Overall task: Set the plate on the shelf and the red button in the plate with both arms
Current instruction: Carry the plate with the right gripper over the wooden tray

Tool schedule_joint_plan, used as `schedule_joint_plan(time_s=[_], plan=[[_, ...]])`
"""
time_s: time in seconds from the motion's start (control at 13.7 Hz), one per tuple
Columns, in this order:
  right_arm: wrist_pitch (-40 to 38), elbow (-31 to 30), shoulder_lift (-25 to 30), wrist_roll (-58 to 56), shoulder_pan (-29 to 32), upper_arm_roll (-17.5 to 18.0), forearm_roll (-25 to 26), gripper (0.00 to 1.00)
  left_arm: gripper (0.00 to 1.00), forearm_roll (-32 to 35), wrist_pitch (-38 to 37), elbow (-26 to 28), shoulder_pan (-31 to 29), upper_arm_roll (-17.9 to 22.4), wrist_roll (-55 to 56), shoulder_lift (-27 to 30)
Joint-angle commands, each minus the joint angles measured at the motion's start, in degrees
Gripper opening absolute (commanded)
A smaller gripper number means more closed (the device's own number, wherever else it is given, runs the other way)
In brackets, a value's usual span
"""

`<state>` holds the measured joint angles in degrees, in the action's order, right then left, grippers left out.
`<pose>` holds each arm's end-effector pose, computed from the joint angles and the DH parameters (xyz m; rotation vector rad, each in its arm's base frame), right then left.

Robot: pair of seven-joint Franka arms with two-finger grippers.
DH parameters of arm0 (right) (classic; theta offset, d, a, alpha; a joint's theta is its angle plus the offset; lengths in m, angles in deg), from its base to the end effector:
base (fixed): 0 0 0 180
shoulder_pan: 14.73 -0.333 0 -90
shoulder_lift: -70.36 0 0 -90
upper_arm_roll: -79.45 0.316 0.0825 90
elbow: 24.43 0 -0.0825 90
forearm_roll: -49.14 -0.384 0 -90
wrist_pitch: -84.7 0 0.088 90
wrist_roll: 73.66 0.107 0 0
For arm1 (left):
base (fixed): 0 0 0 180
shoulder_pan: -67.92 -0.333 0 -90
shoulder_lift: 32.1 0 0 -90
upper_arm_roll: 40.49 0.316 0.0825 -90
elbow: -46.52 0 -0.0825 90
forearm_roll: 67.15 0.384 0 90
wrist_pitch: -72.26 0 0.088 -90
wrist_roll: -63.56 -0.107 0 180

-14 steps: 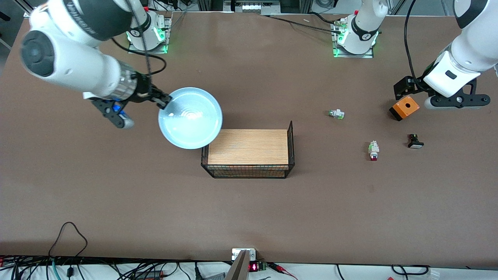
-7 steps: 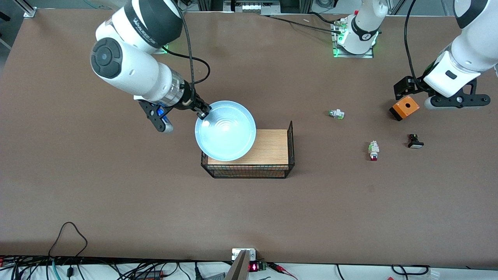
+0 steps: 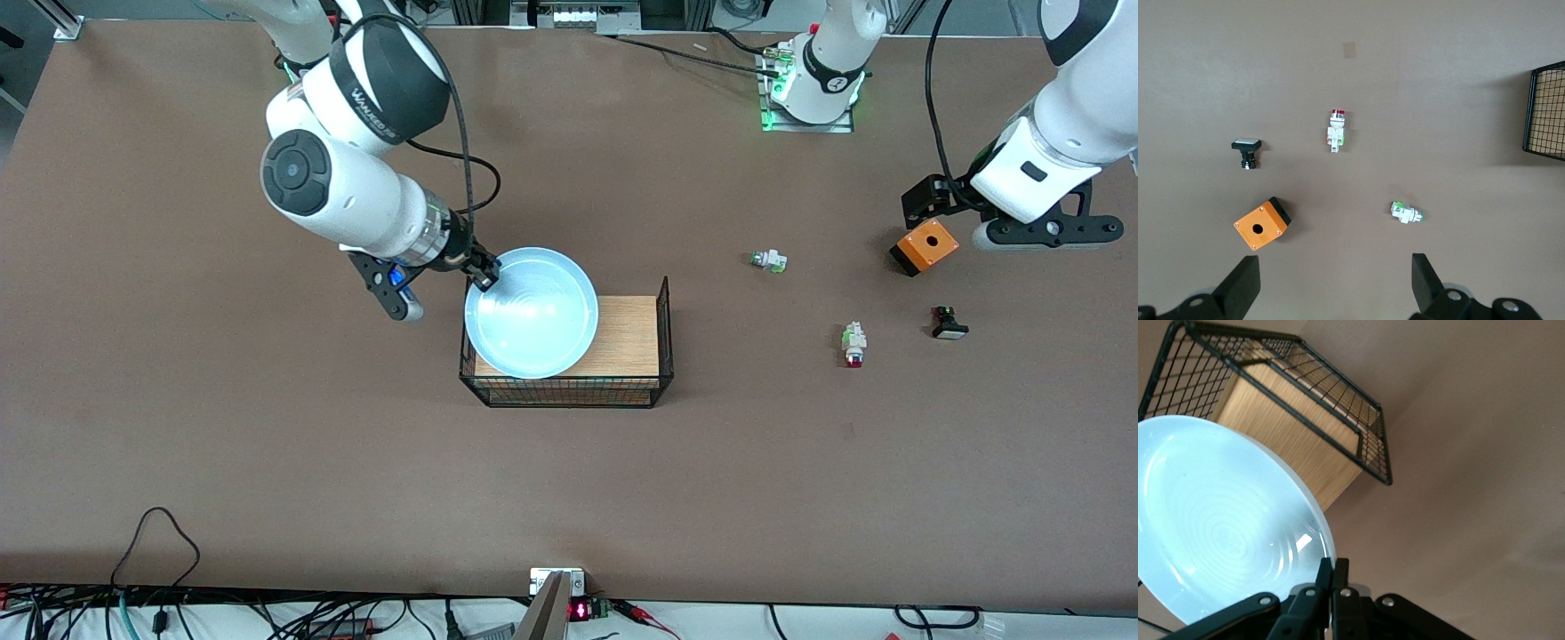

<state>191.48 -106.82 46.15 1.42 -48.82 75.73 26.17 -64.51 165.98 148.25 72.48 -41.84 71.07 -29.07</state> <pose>0.5732 0.3791 0.4556 -2.6111 1.2464 0.4118 0.5337 -0.0508 0.5623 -3.0820 -0.0355 0.1247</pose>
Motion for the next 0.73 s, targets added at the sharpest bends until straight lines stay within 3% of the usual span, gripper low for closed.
schedule_joint_plan(time_s=[0.0, 0.66], plan=[[2.73, 1.35, -1.89, 1.73, -2.2, -0.67, -1.2, 0.0, 1.0, 0.7, -1.09, -1.37, -0.17, 0.12, -1.36, -0.66], [3.7, -2.24, -2.42, 2.0, -3.88, -0.93, -0.32, 0.0, 1.0, 0.79, -1.52, -1.28, -0.08, -0.06, -0.49, -0.74]])
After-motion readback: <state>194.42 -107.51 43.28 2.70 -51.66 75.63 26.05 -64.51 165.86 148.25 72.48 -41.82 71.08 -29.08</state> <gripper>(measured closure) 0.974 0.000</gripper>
